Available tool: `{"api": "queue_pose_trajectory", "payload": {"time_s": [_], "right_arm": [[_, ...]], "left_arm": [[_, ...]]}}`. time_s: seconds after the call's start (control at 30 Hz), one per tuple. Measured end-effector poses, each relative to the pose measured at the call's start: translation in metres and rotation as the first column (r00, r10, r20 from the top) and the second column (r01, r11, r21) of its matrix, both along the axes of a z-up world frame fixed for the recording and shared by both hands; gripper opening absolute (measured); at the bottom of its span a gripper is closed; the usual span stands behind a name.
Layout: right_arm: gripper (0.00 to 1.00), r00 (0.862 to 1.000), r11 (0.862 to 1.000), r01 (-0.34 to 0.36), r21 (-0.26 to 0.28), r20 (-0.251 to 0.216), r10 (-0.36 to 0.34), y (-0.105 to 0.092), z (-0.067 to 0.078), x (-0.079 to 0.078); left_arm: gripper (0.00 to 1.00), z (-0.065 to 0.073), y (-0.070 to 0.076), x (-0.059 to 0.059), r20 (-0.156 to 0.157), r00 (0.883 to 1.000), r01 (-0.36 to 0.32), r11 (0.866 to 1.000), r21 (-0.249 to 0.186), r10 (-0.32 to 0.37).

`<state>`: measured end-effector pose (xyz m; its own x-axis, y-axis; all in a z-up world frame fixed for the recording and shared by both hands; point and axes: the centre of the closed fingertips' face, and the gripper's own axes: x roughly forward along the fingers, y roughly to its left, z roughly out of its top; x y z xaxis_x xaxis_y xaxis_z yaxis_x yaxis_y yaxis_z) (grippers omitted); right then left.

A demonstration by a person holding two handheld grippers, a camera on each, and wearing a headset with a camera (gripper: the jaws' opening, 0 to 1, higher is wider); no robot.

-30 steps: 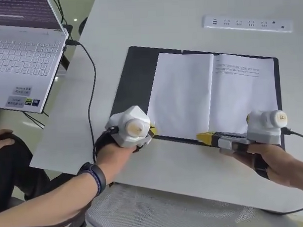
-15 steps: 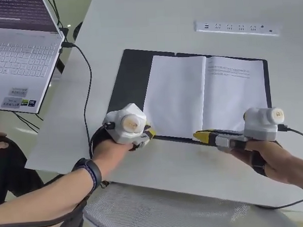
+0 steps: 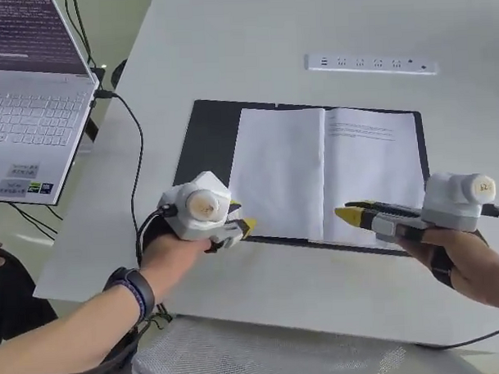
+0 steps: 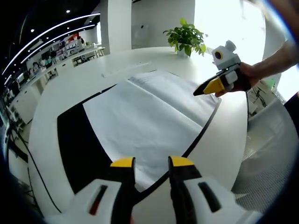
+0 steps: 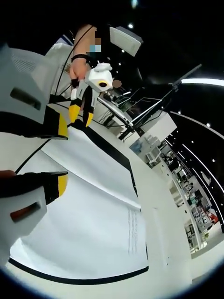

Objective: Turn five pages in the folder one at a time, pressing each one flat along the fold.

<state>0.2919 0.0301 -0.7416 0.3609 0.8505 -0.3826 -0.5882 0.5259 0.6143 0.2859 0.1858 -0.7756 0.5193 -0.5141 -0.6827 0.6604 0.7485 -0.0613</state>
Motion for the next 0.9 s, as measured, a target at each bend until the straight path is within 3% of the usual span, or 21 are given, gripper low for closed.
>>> {"api": "queue_pose_trajectory", "payload": {"time_s": [0.2,0.47,0.6,0.67,0.9], "right_arm": [[0.32,0.997,0.997,0.058,-0.052,0.059,-0.055,-0.028,0.011,0.011],[0.44,0.989,0.986,0.073,-0.147,0.135,-0.053,-0.06,0.024,0.006],[0.49,0.985,0.982,0.095,-0.164,0.157,-0.069,-0.074,0.032,0.005],[0.52,0.981,0.977,0.111,-0.18,0.176,-0.079,-0.083,0.037,0.005],[0.61,0.965,0.963,0.166,-0.21,0.234,-0.115,-0.111,0.055,0.001]], "left_arm": [[0.32,0.014,0.003,0.004,0.017,1.0,-0.013,1.0,-0.026,0.013],[0.4,0.039,0.002,0.005,0.049,0.999,-0.004,0.999,-0.05,0.006],[0.46,0.049,0.003,0.004,0.054,0.999,-0.002,0.998,-0.067,0.006],[0.49,0.061,0.0,0.004,0.06,0.998,-0.013,0.994,-0.105,0.02],[0.56,0.083,0.007,0.001,0.089,0.996,-0.019,0.992,-0.124,0.03]]}}
